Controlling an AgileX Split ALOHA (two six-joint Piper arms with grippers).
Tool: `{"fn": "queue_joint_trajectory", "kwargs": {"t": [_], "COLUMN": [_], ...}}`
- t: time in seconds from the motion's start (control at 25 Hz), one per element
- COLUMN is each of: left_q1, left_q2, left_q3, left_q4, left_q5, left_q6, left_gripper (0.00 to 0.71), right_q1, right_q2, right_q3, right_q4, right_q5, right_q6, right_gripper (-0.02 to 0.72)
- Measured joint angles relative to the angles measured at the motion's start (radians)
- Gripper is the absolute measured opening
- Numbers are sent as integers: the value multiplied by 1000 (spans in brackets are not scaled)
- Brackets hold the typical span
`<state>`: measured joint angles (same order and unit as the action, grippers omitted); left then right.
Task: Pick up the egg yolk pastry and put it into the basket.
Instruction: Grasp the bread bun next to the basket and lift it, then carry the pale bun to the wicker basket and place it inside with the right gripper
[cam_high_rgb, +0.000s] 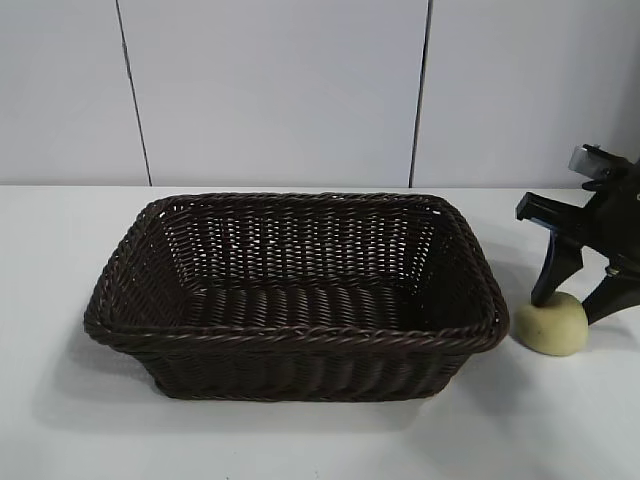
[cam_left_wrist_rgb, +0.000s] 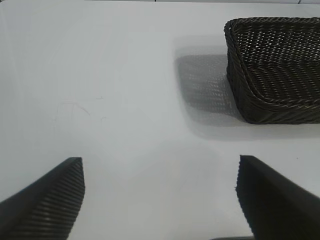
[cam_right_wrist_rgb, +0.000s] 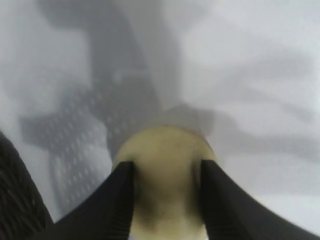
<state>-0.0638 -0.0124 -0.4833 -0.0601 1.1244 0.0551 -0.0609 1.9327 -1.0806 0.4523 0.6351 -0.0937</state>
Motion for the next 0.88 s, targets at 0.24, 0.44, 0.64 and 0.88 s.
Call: {"fn": "queue_joint_trajectory", "kwargs": {"t": [0.24, 0.44, 0.64, 0.88], "left_q1": [0, 0, 0, 0], "left_q2": [0, 0, 0, 0], "left_q3": [0, 0, 0, 0], "left_q4": [0, 0, 0, 0], "left_q5": [0, 0, 0, 0], "left_q6": [0, 0, 0, 0], "left_gripper": [603, 603, 603, 603], "right_q1": [0, 0, 0, 0], "right_q2": [-1, -58, -168, -277], "right_q3": [-1, -25, -105, -186], "right_q4": [1, -2, -3, -6], "right_q5": [24, 100, 220, 310], "right_q6": [-29, -66, -68, -68], "right_gripper": [36, 30, 29, 24]}}
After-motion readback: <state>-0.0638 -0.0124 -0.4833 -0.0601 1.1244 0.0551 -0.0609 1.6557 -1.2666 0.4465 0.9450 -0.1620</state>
